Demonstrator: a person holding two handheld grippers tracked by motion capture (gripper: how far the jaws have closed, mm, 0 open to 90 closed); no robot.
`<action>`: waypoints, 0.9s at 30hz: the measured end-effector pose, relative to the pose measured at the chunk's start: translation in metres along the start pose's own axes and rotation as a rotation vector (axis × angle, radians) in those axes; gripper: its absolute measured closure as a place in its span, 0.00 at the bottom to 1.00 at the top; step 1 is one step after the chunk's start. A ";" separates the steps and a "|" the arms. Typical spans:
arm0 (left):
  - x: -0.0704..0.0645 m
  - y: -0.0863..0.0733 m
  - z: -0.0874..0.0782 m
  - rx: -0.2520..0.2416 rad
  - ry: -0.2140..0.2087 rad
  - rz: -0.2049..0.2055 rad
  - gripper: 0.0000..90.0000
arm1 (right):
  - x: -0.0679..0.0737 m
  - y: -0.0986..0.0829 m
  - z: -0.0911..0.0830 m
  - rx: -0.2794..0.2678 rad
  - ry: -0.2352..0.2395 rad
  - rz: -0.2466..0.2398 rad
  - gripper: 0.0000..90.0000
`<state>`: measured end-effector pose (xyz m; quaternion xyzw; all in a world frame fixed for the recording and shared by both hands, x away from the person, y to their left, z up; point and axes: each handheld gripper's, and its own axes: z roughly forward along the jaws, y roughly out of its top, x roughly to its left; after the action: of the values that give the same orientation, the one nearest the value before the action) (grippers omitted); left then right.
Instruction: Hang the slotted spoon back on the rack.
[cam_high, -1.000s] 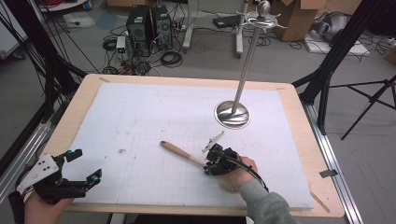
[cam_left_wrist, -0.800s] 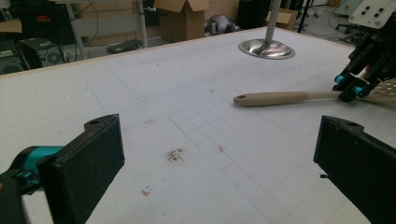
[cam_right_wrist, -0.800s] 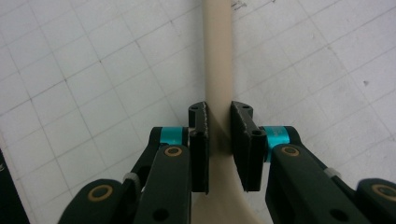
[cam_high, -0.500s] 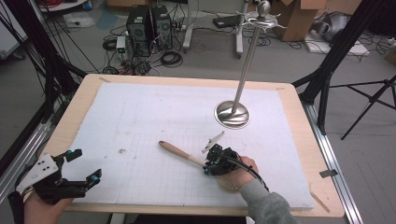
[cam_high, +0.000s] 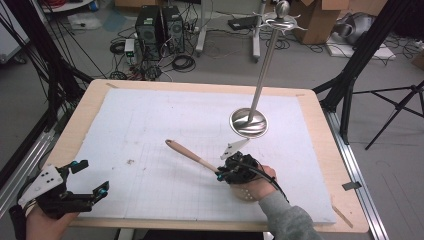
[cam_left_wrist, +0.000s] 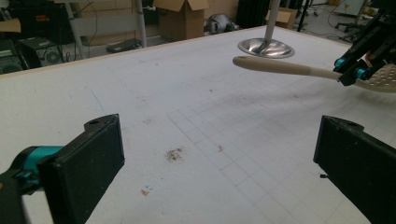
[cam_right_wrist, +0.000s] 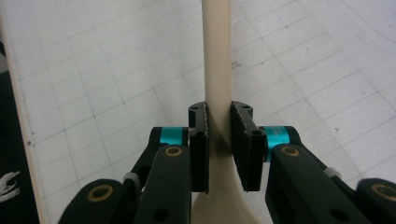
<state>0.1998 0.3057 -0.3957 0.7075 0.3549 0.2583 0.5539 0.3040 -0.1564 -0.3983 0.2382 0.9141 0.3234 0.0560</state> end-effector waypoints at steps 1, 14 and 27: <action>0.000 0.000 0.000 -0.001 0.000 0.001 0.02 | 0.000 0.000 -0.001 -0.007 0.000 -0.003 0.87; 0.000 0.000 -0.001 -0.004 0.000 -0.002 0.02 | -0.014 -0.008 -0.020 -0.119 0.001 0.029 0.87; 0.001 0.000 0.000 -0.005 -0.002 -0.004 0.02 | -0.032 -0.020 -0.041 -0.210 -0.020 0.061 0.87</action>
<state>0.2004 0.3064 -0.3956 0.7057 0.3550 0.2574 0.5565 0.3133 -0.2085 -0.3804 0.2620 0.8668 0.4168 0.0797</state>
